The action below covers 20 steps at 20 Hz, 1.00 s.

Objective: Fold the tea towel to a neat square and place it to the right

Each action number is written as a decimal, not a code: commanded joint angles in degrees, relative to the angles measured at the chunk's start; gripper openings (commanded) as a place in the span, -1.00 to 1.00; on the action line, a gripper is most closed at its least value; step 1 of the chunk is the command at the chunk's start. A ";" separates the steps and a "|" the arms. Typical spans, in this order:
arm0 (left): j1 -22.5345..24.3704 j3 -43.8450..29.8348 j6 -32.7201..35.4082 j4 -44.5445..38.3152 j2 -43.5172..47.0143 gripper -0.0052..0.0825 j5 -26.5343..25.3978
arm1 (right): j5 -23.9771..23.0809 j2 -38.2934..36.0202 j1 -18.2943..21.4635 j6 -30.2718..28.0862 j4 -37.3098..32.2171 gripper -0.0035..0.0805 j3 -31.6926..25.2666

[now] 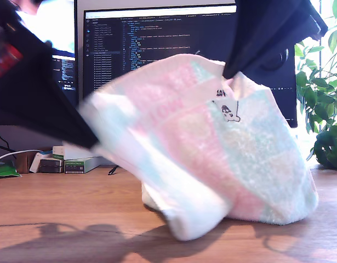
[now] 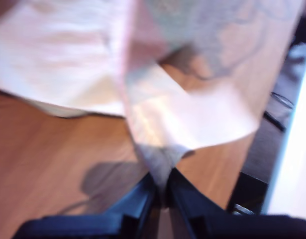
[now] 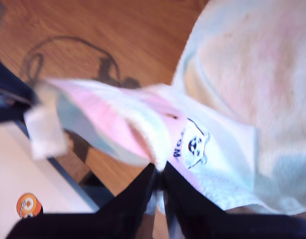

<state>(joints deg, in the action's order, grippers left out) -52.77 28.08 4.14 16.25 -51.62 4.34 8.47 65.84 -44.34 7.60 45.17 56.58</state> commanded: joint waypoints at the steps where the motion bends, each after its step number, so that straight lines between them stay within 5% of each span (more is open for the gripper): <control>1: 0.26 1.90 -1.31 3.23 1.73 -0.93 -3.26 | 0.11 -0.70 -0.26 -0.17 1.60 -0.95 0.17; 7: 0.31 16.81 -0.81 21.05 4.02 -0.93 -4.59 | 3.69 -3.93 -1.62 1.42 6.86 -0.95 1.44; 11: -1.31 25.46 1.14 25.68 4.09 -0.93 -2.01 | 3.65 -6.54 -4.13 3.21 10.56 -0.95 2.43; 20: -3.41 26.45 1.07 42.42 2.82 -0.93 13.51 | 11.15 -7.39 -8.61 3.80 21.29 -0.95 2.43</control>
<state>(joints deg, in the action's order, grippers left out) -55.92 55.29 4.95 58.74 -48.86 17.19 19.07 58.87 -52.66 11.14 66.11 58.83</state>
